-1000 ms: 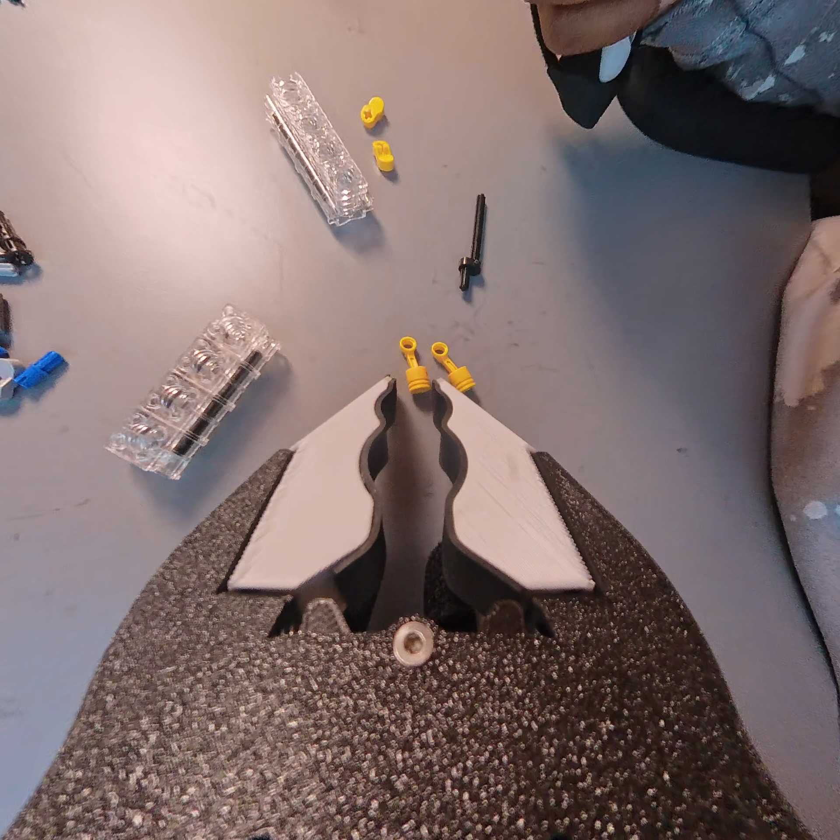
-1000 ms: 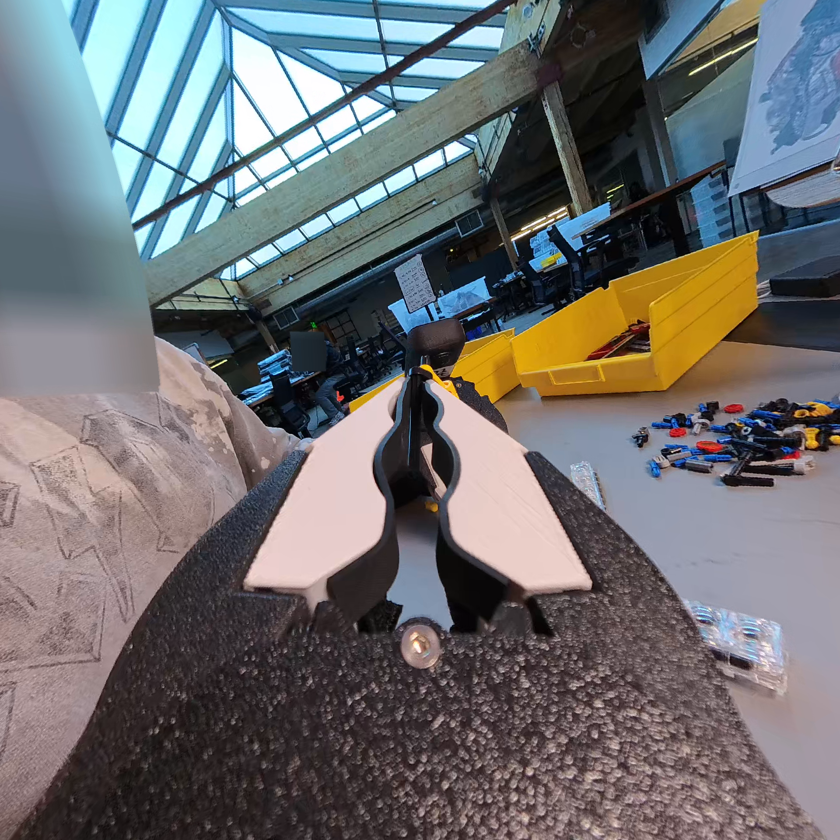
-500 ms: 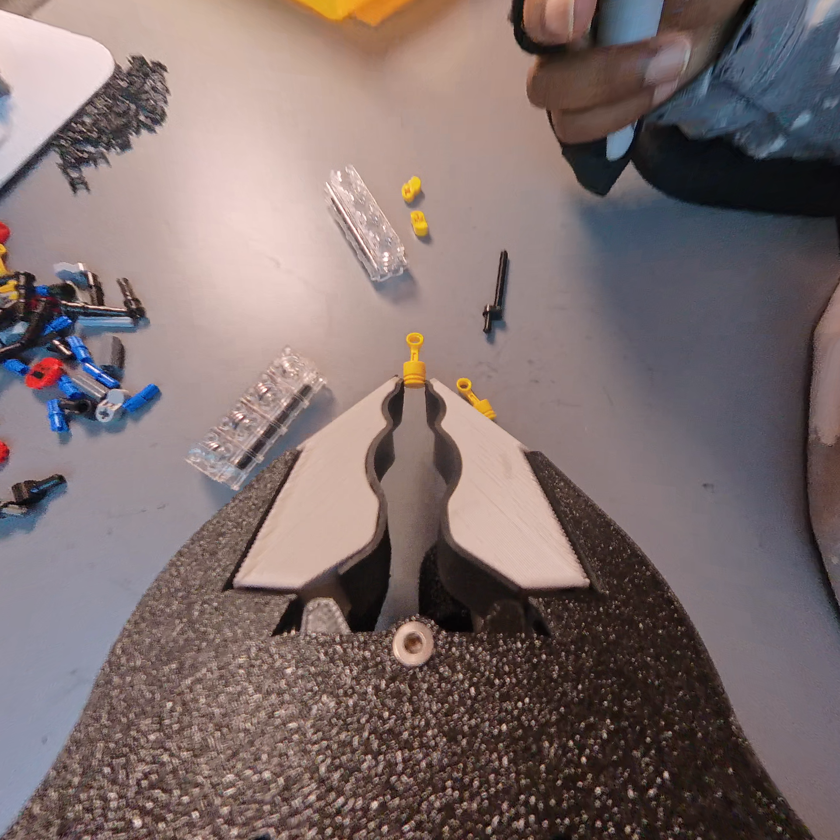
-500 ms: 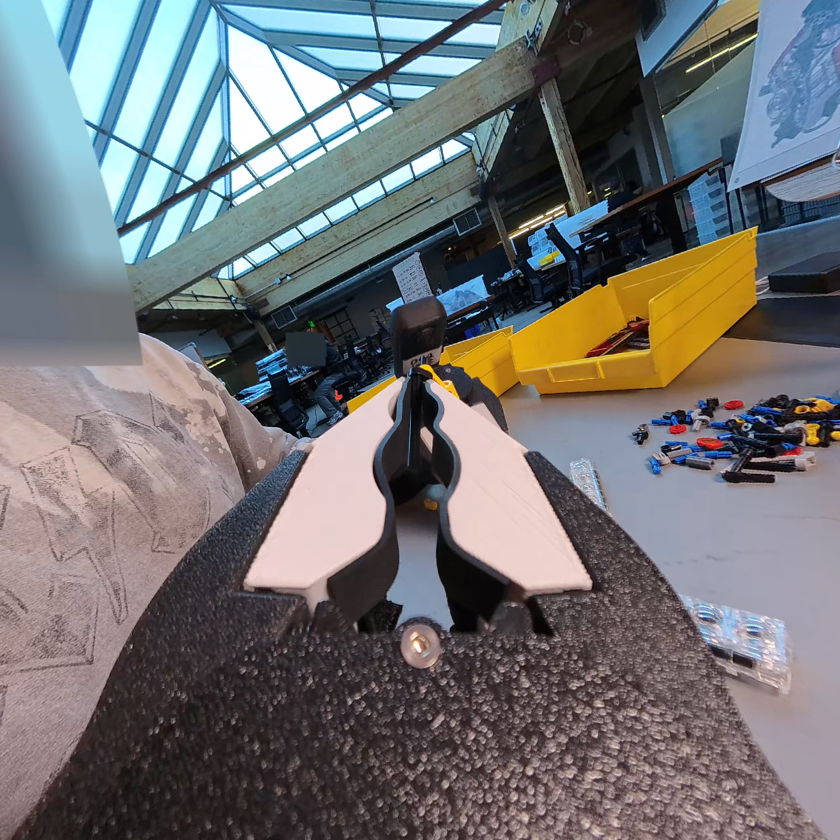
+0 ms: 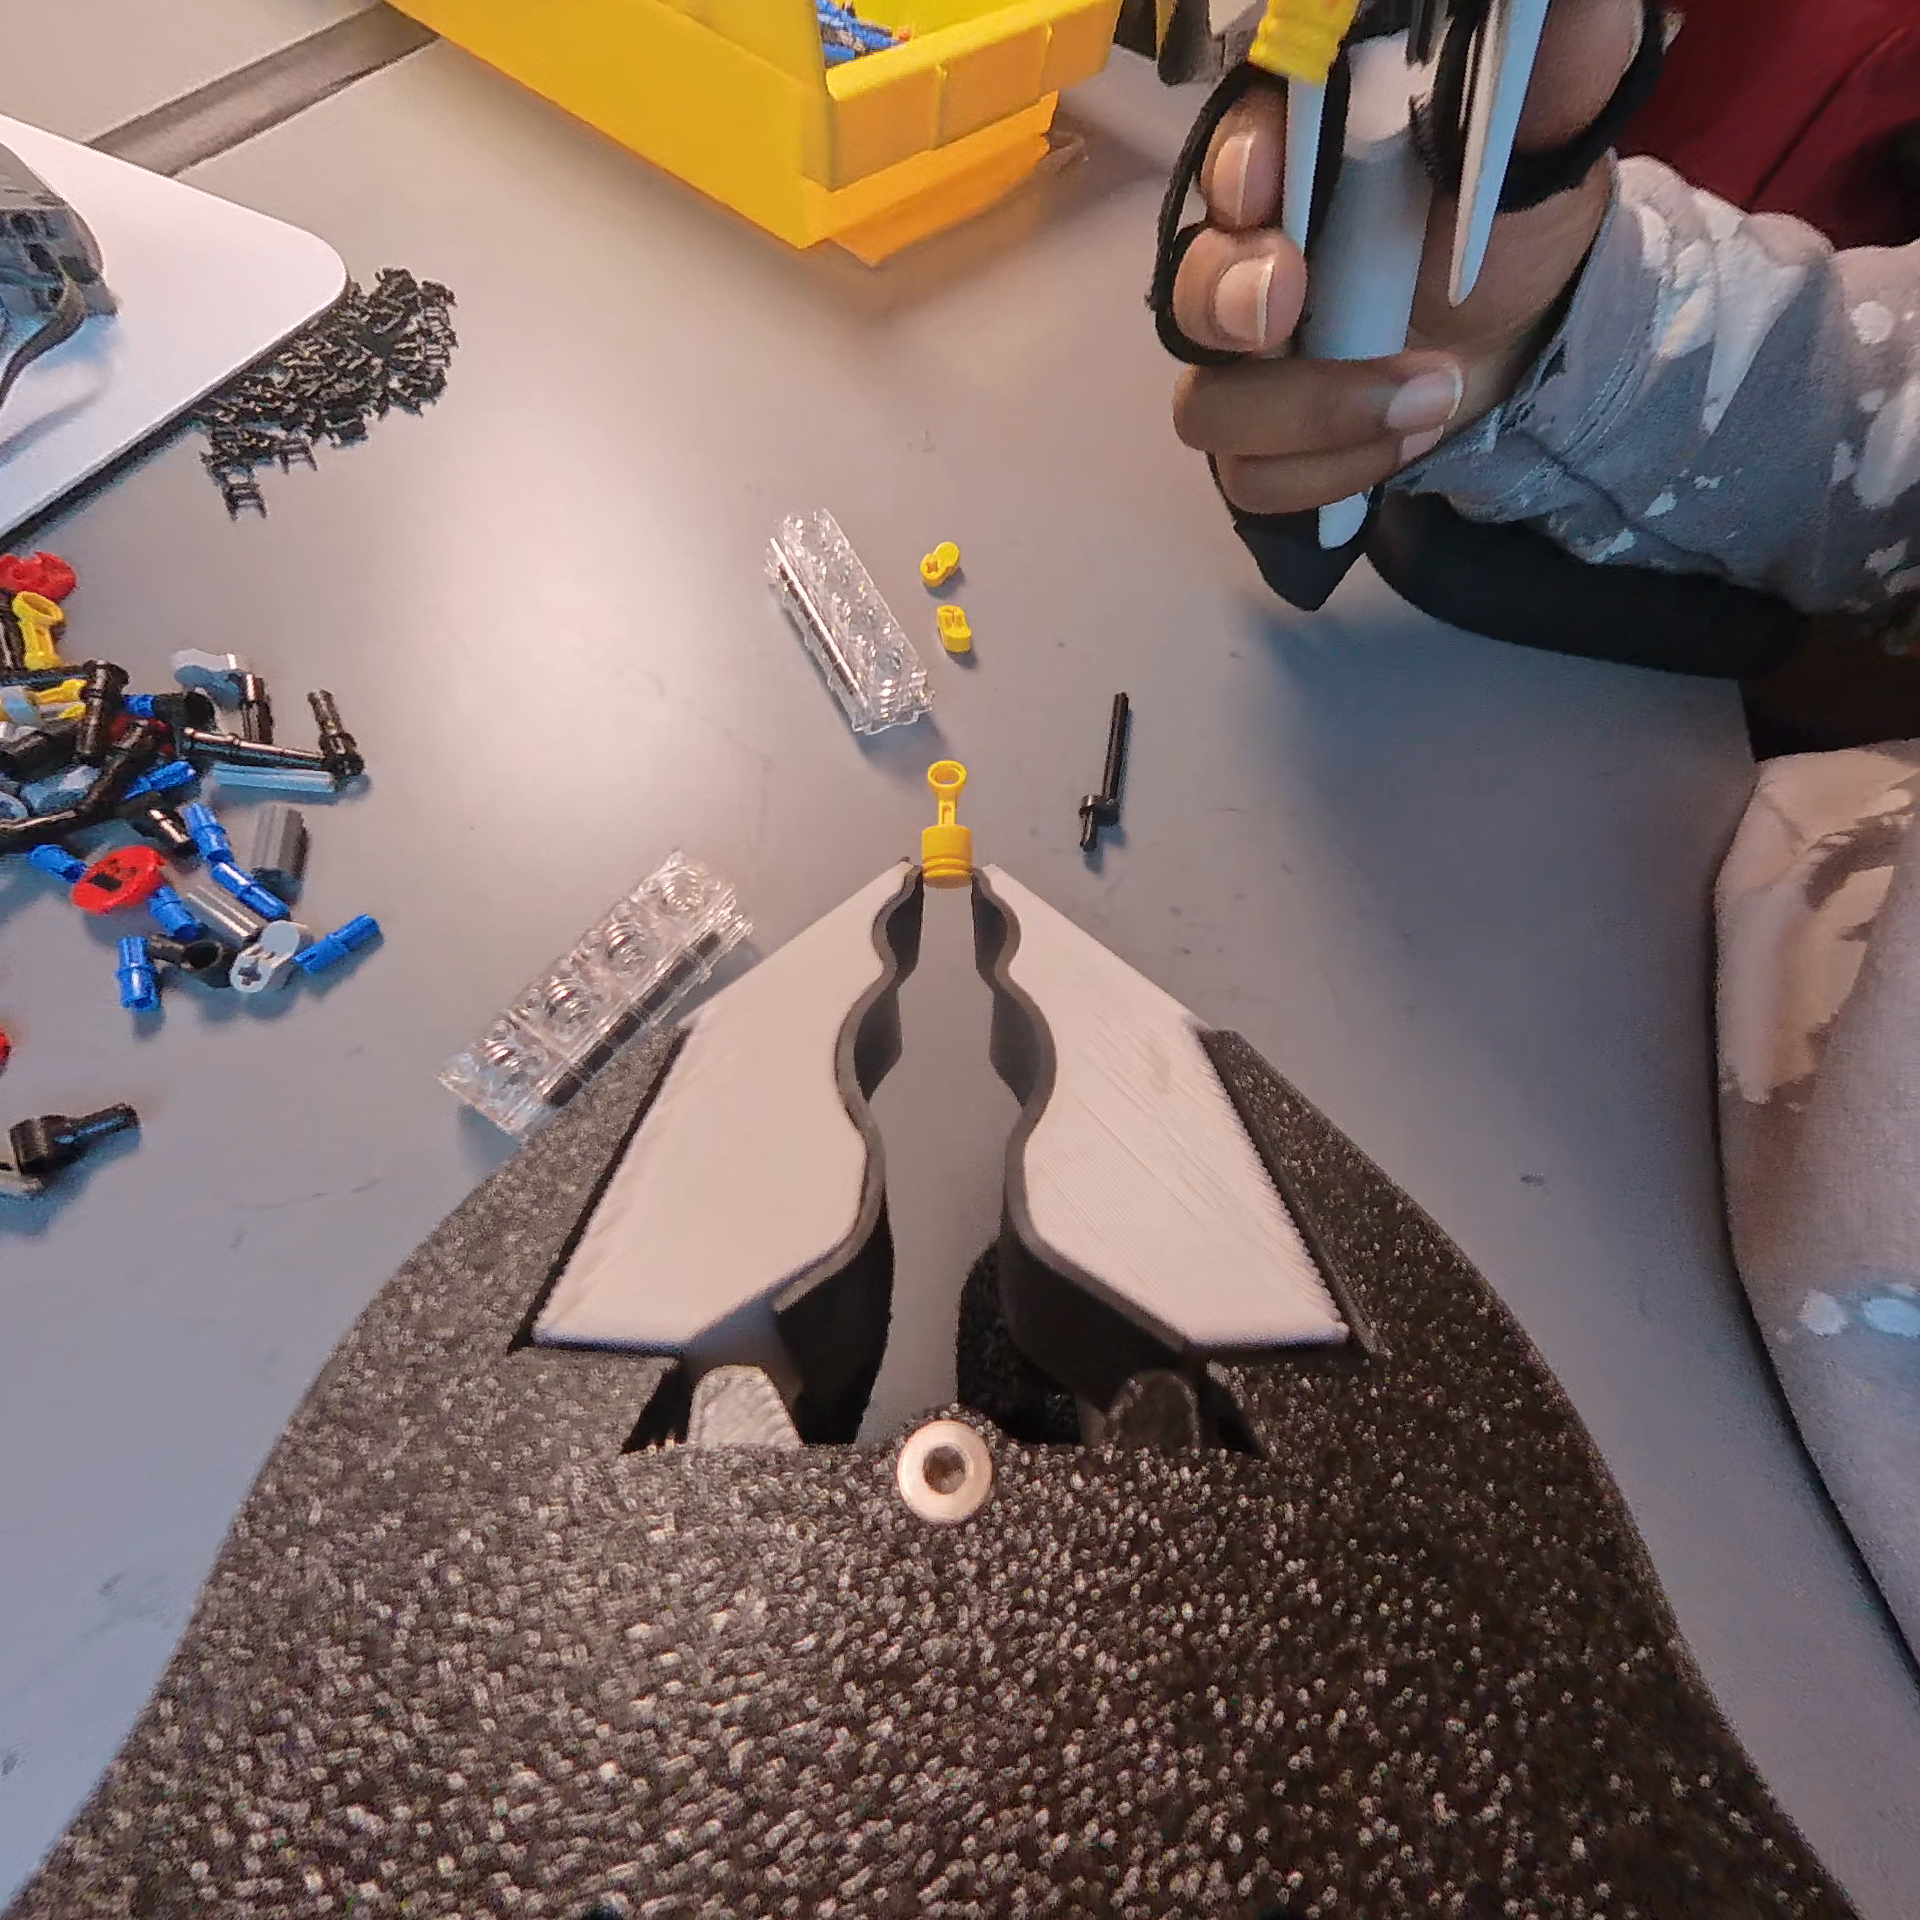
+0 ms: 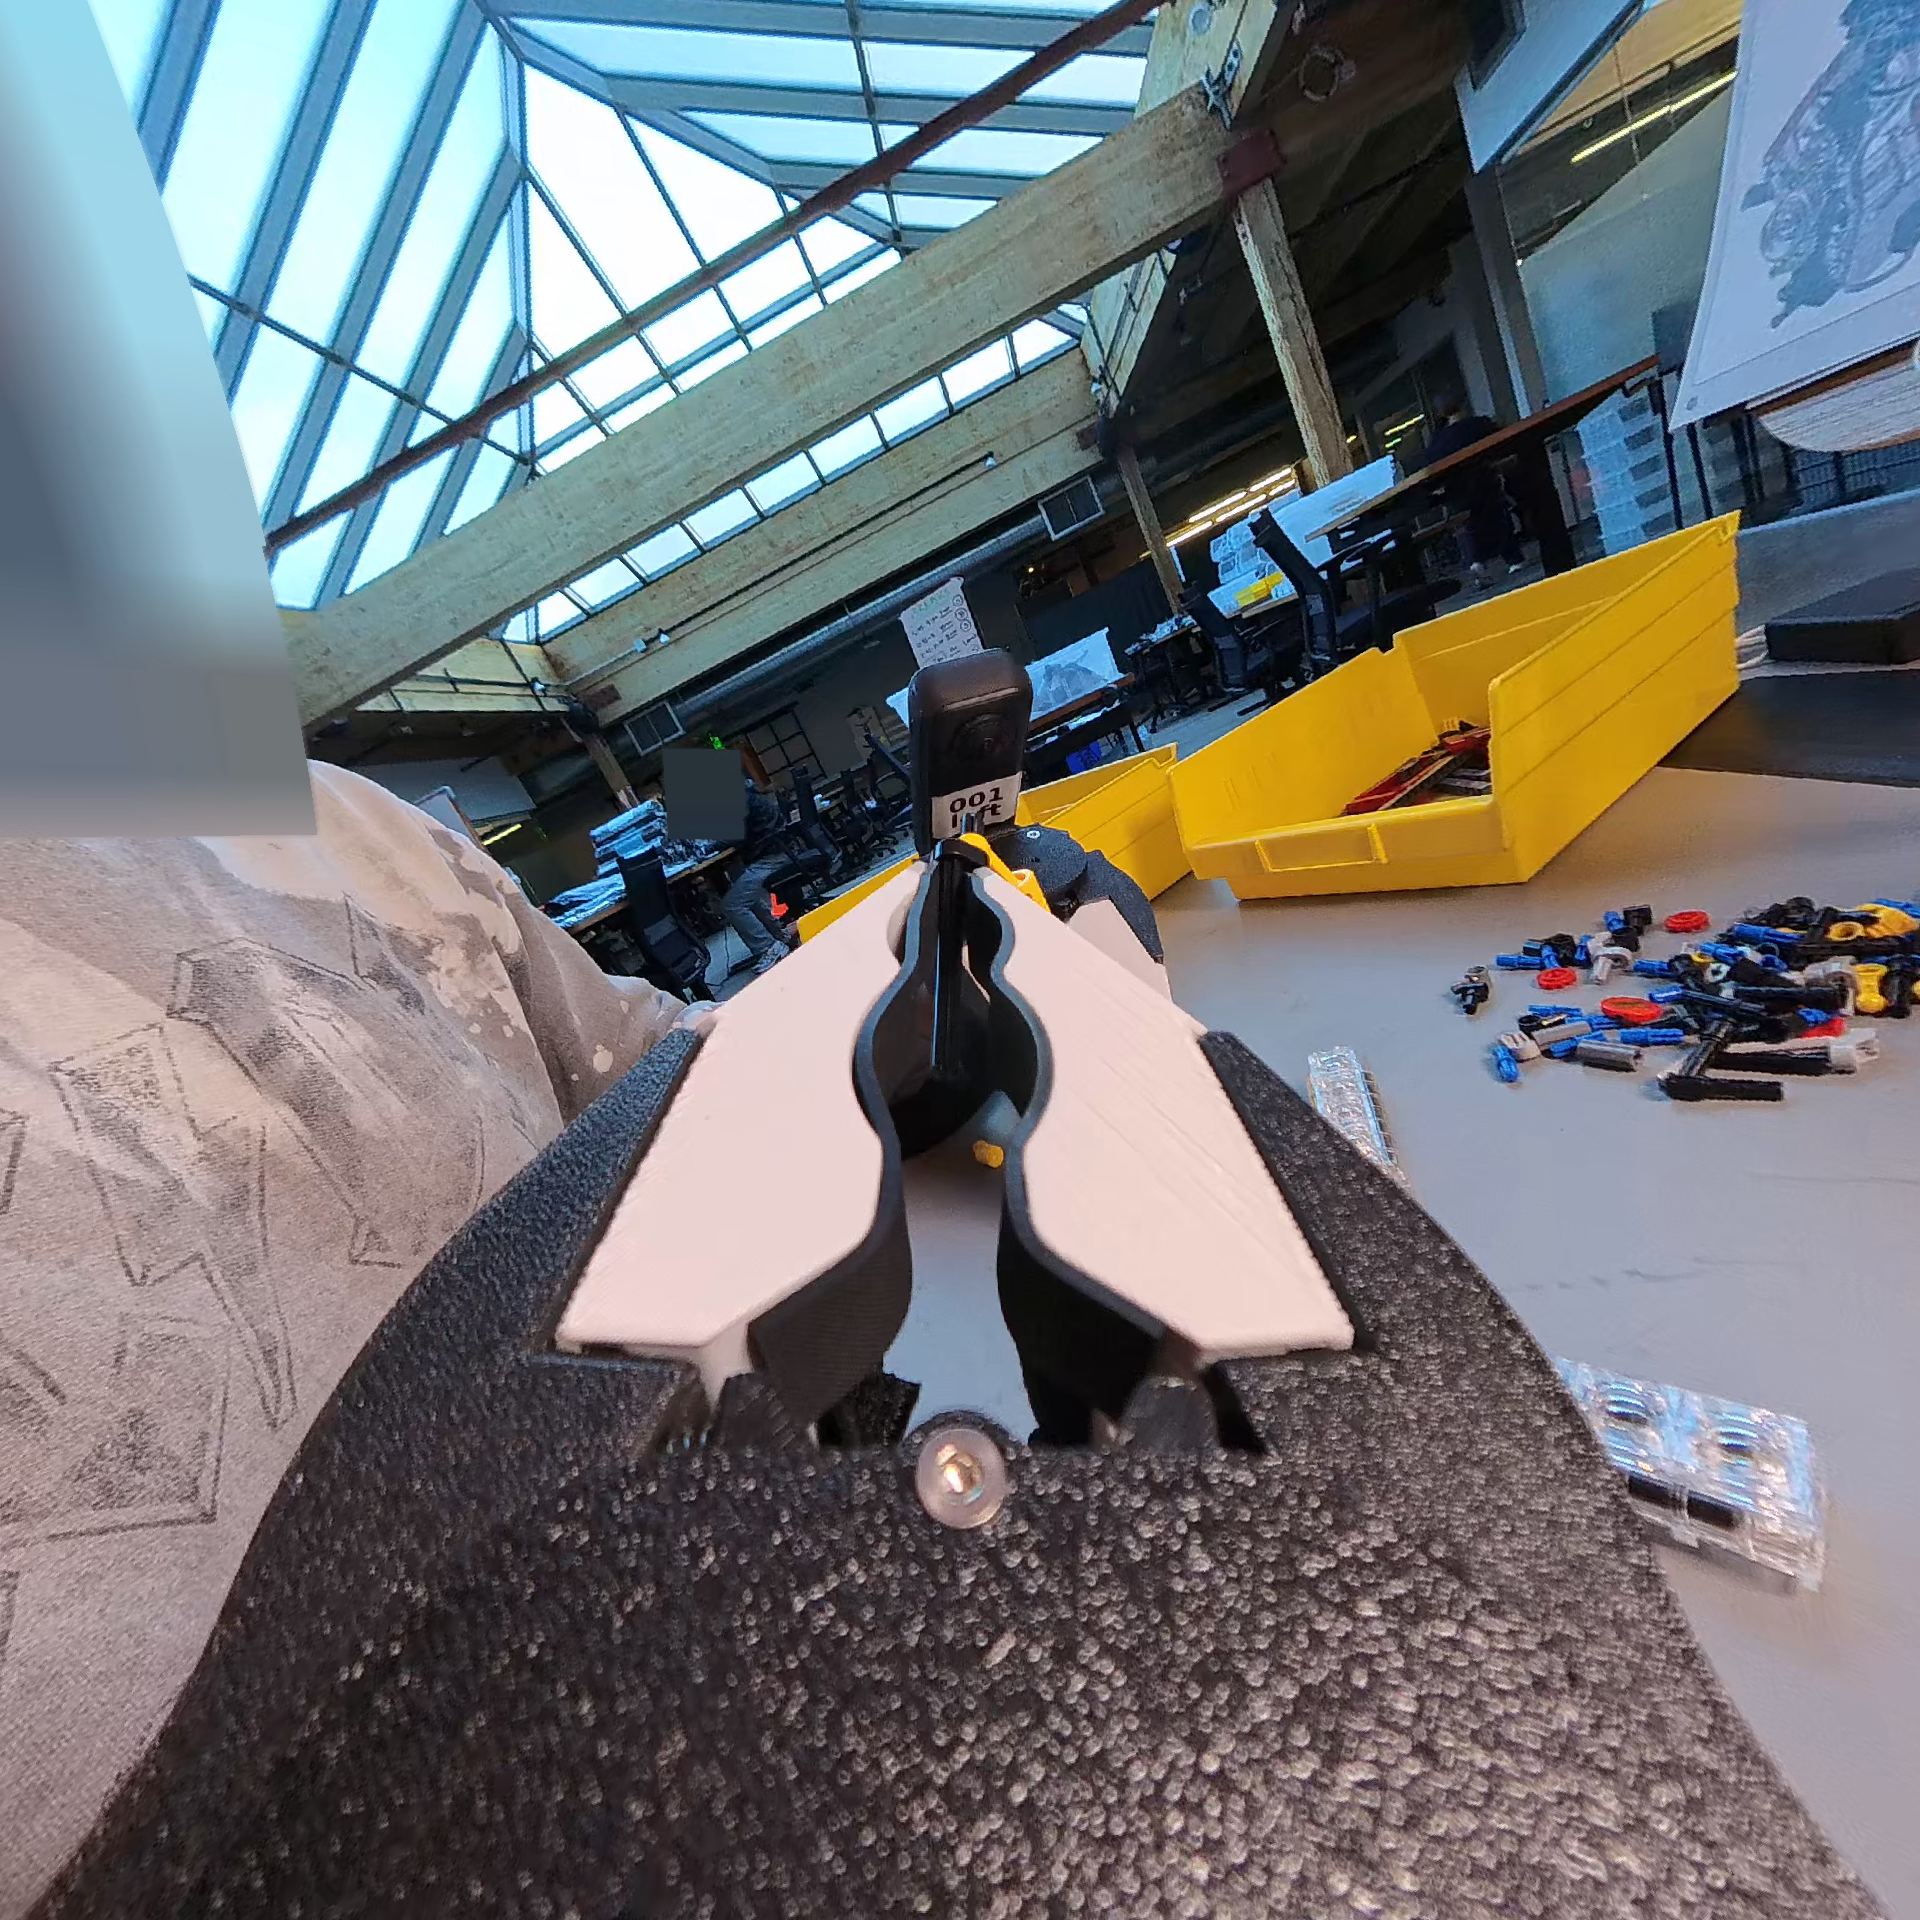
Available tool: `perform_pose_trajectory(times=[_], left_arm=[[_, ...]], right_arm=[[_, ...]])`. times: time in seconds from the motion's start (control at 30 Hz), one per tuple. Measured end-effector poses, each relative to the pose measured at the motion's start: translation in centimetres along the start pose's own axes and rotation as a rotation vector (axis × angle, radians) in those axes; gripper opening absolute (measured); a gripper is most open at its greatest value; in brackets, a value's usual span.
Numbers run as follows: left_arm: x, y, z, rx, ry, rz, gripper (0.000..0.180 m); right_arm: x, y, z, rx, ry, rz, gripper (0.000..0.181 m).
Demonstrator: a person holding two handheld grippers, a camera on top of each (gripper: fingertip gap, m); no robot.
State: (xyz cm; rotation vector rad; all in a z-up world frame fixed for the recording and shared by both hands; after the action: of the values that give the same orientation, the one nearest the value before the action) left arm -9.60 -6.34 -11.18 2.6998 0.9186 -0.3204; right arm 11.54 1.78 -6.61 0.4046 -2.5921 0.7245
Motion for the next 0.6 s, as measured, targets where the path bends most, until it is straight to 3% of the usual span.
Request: perform_pose_trajectory(times=[0.33,0.6], left_arm=[[-1.0,0.6,-2.4,-0.310,0.411,0.246,0.007],[-1.1,1.6,-3.3,-0.352,0.524,0.336,0.006]], right_arm=[[0.3,0.0,0.6,0.016,-0.012,-0.009,0.003],[0.8,0.0,1.6,0.045,-0.036,-0.022,0.003]])
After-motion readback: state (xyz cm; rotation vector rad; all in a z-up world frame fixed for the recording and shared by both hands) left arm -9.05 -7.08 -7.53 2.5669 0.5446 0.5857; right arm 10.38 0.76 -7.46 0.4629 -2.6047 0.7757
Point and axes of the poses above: each gripper's, where its closed fingertips meet, x out along the fingers, z out of its underside, y = z × x across the jaws, the point moved 9 cm from there along -x, back along the fingers, and after that the axes turned 13 degrees about y, right-handed, at the moved point
